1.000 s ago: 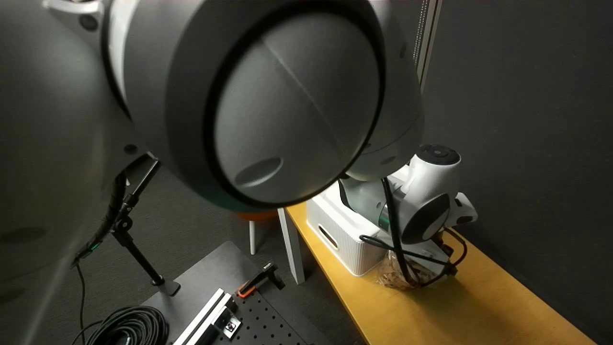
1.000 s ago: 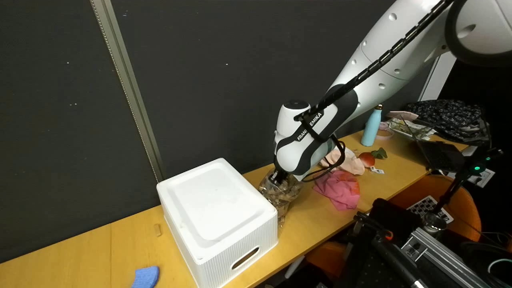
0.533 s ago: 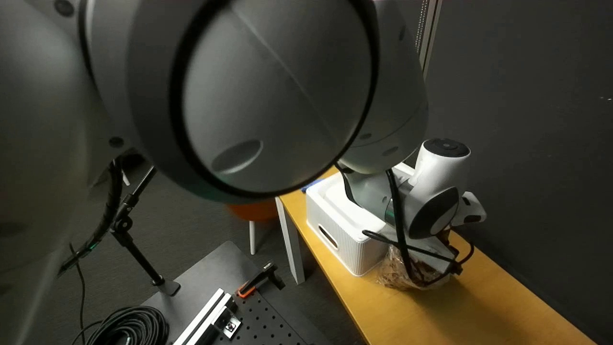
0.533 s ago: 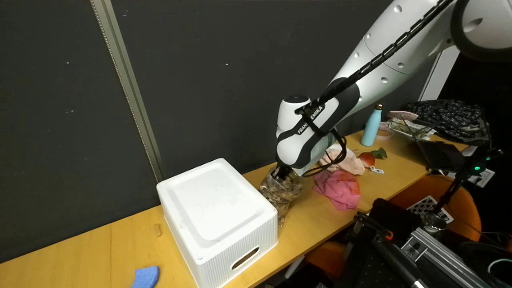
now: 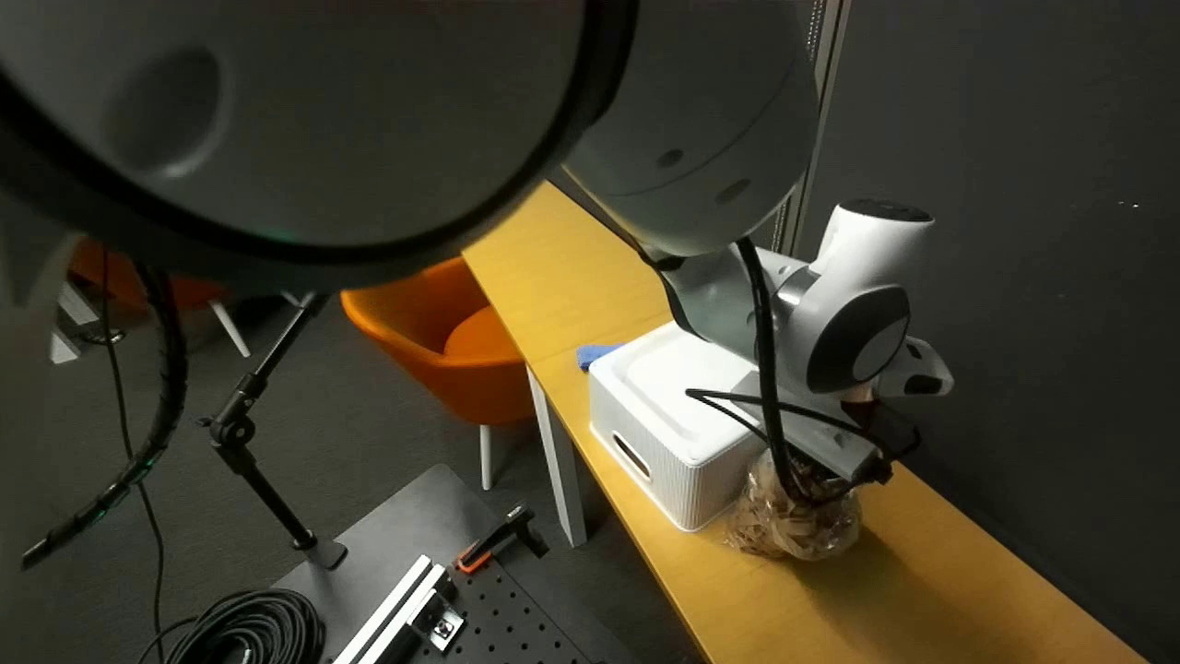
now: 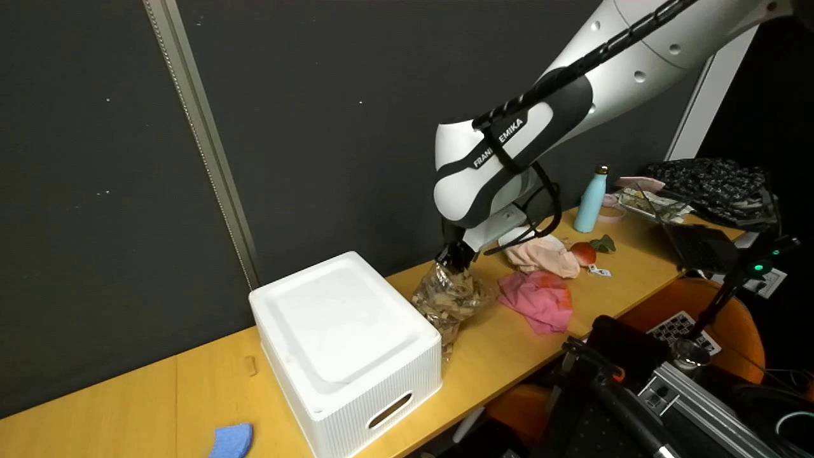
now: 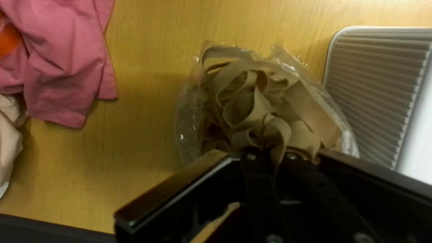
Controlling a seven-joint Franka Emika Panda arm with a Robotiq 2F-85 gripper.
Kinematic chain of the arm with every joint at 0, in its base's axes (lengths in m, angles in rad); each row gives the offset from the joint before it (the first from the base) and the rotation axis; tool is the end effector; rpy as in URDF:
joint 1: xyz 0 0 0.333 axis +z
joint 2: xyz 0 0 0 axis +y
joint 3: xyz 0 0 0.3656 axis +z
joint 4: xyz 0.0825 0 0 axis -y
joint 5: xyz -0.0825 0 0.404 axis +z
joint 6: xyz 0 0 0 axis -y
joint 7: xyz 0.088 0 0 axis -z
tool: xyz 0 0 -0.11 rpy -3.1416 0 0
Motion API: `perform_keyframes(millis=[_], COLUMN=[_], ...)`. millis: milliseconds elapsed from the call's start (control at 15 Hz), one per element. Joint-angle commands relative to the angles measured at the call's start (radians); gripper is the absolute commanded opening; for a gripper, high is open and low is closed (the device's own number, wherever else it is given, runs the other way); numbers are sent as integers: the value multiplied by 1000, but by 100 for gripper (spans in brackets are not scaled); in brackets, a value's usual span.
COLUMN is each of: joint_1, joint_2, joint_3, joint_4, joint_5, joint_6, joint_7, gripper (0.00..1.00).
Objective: Take two pinches of rubber bands out of the bag and place them on the tub
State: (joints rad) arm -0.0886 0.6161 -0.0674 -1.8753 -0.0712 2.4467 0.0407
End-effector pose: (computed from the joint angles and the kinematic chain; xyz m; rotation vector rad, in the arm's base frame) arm 0.6643 -0.1015 0.1991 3.0534 -0.1979 -0.0749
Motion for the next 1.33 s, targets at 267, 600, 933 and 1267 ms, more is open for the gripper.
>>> perform_keyframes(millis=[267,600,933,1267], joint_1=[89,130,166,193], joint_2=[-125,-65,53,206], joint_3=[-27,-8,21,34], joint_4=[104,300,474,638], joint_5=[-46,-108,-115,-124], joint_6=[-353,-469,-495,-484], joint_7=[130,126,94,25], gripper=[2,2,2,2])
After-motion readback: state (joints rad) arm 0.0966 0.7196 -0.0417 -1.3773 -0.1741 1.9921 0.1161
